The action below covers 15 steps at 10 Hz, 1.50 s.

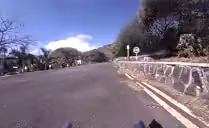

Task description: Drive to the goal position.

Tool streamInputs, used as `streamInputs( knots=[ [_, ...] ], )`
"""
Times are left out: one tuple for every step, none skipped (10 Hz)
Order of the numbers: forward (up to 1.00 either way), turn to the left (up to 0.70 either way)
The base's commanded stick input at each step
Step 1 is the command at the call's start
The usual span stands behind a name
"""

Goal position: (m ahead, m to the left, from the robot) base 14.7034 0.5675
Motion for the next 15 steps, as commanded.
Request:
streamInputs(
  knots=[
    [0.50,0.00],
    [0.50,0.00],
    [0.50,-0.50],
    [0.50,-0.50],
    [0.50,-0.50],
    [0.50,-0.50],
    [0.50,-0.50],
    [0.50,0.00],
    [0.50,0.00],
    [0.50,0.00],
    [0.50,-0.17],
    [0.50,-0.37],
    [0.50,0.00],
    [0.50,0.00],
    [0.50,0.00]
  ],
)
